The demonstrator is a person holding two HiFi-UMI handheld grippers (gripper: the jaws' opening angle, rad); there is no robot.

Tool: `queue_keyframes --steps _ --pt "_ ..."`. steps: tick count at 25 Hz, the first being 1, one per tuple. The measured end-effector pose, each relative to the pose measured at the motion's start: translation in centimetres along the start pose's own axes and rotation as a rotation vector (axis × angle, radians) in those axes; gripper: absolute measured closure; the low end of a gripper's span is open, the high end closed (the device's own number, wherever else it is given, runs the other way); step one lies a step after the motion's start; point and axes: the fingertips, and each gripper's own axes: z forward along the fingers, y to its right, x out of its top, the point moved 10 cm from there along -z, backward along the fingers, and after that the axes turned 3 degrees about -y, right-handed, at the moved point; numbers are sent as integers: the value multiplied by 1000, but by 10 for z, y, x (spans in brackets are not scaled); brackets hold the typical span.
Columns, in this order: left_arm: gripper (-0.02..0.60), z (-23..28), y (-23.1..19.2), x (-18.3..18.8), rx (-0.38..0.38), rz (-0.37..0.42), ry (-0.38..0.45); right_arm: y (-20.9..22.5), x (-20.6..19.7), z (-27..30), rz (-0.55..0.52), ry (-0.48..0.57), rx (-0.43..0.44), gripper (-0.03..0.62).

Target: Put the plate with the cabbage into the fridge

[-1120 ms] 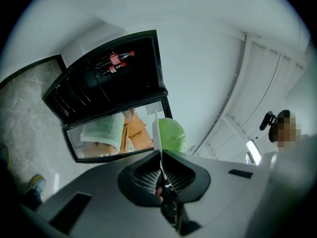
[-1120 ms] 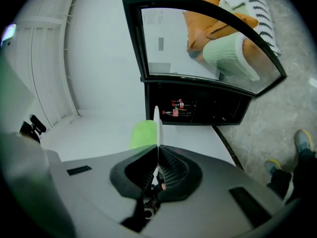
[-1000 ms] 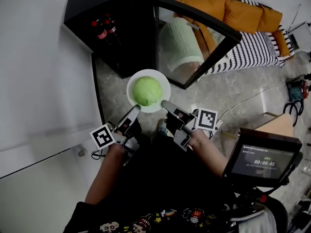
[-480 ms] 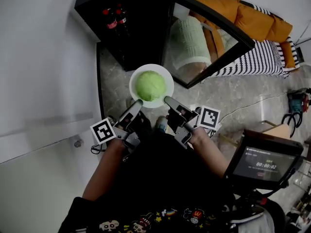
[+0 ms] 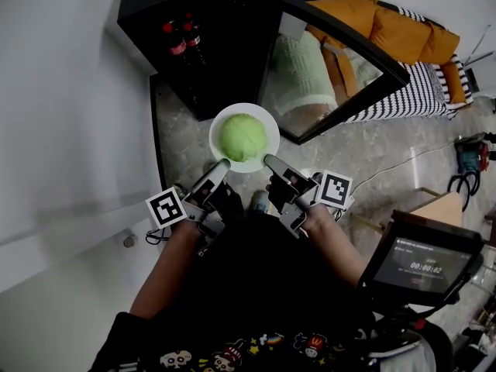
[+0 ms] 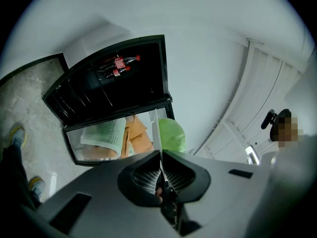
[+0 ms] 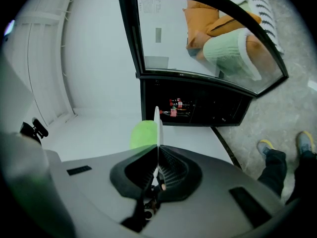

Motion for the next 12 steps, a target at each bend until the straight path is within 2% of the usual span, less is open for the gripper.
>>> queue_keyframes --steps 8,12 --pt "566 1 9 7 14 -5 -16 -8 -1 1 15 18 -2 582" --pt "566 3 0 17 15 -7 -25 -1 3 11 20 26 3 582"
